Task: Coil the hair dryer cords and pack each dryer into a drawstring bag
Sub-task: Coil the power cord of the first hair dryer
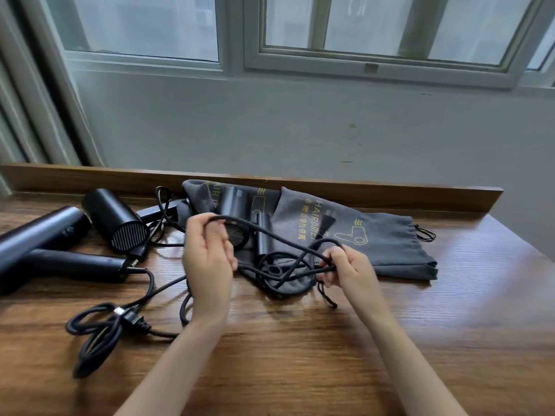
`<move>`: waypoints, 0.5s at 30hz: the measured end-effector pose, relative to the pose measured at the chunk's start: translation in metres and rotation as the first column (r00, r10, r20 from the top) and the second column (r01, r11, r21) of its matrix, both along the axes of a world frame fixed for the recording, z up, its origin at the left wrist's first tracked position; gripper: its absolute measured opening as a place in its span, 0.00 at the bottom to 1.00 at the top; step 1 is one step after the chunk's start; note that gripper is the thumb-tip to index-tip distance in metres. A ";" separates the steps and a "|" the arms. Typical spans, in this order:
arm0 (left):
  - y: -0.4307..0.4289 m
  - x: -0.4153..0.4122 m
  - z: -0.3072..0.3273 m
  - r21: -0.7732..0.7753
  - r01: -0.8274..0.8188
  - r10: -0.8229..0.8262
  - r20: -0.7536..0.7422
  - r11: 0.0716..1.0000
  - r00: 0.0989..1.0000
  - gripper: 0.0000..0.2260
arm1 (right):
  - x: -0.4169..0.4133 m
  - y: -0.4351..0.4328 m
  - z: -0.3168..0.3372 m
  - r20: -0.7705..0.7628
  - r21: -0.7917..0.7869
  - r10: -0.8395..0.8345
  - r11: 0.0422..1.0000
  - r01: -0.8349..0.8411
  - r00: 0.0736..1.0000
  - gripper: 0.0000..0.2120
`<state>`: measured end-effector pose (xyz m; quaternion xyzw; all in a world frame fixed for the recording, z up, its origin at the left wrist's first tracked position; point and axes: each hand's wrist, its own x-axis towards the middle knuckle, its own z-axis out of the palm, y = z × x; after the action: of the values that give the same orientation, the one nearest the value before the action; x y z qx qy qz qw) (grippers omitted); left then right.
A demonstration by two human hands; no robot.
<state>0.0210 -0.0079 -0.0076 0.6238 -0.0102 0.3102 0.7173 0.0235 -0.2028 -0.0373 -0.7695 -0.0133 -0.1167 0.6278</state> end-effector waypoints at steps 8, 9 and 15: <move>0.028 0.018 -0.003 -0.246 -0.130 0.102 -0.121 0.960 0.987 0.12 | -0.003 -0.005 0.006 0.216 -0.275 -0.035 0.957 0.095 0.976 0.15; 0.030 0.019 -0.005 -0.117 -0.134 0.113 -0.171 0.984 0.979 0.11 | -0.004 -0.006 0.006 0.235 -0.289 -0.013 0.954 0.083 0.972 0.15; 0.004 0.006 -0.017 0.925 -0.181 0.217 0.112 0.334 0.970 0.25 | -0.005 -0.003 0.003 0.328 -0.434 0.080 0.898 0.075 0.941 0.12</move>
<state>0.0266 -0.0041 -0.0242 0.9200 -0.0961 0.3252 0.1963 0.0181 -0.2059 -0.0338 -0.8598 -0.1478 -0.2400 0.4259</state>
